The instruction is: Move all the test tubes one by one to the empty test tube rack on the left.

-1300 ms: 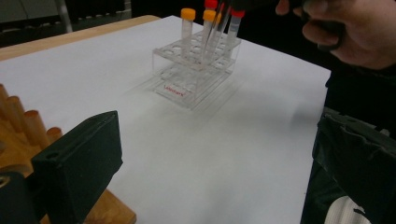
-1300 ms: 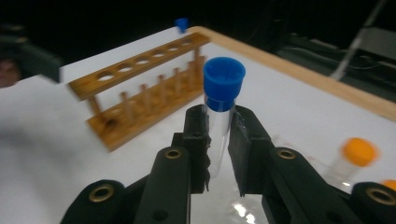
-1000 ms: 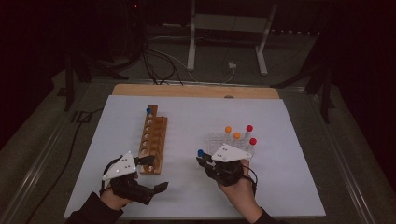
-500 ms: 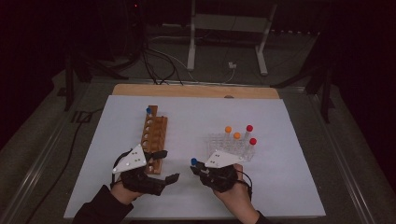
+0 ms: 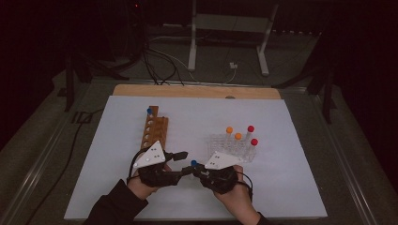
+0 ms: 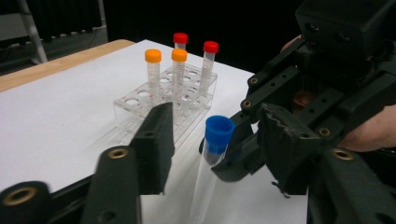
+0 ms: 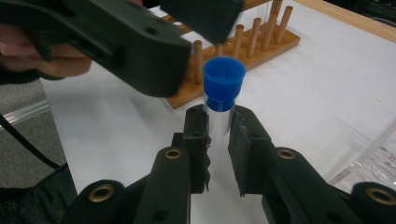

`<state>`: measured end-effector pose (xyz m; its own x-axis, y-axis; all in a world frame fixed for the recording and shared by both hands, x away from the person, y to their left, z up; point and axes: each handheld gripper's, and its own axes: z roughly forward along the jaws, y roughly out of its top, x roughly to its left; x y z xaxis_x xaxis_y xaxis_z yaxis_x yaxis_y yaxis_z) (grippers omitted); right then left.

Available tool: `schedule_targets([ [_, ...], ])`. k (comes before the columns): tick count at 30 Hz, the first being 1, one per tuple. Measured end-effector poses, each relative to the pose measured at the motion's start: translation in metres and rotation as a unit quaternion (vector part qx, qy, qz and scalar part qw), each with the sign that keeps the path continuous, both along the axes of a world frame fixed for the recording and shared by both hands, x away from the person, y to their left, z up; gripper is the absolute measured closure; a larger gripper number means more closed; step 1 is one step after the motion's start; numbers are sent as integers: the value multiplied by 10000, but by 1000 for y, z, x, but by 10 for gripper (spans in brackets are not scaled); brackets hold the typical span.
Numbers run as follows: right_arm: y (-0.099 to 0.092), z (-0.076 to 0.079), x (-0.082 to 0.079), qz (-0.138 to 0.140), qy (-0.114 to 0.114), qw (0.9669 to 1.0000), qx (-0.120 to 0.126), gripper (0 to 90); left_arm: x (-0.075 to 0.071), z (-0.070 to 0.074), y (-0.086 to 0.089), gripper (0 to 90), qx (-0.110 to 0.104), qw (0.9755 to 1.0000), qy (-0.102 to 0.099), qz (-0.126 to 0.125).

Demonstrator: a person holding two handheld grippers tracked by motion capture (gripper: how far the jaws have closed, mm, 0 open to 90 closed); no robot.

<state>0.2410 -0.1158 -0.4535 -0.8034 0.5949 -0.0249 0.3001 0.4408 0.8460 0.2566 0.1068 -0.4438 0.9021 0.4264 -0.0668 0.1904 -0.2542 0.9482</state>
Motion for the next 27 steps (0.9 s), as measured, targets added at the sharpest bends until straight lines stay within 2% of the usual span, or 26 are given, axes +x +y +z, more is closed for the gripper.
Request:
schedule_targets([
  [9, 0, 1, -1, 10, 0, 10000, 22, 769, 4, -3, -8, 652, 121, 9999, -97, -37],
  [14, 0, 1, 0, 4, -1, 10000, 23, 768, 6, -4, -9, 752, 164, 9998, -41, -114],
  [22, -1, 1, 0, 33, 27, 10000, 75, 765, 6, -3, -7, 779, 158, 9998, -107, -117],
  [25, -2, 2, 1, 36, 75, 9997, 213, 754, 7, 0, -5, 780, 114, 9998, -106, -78],
  [27, -3, 3, 1, 12, 56, 9998, 210, 689, 9, 3, -2, 780, 53, 9999, -101, -20],
])
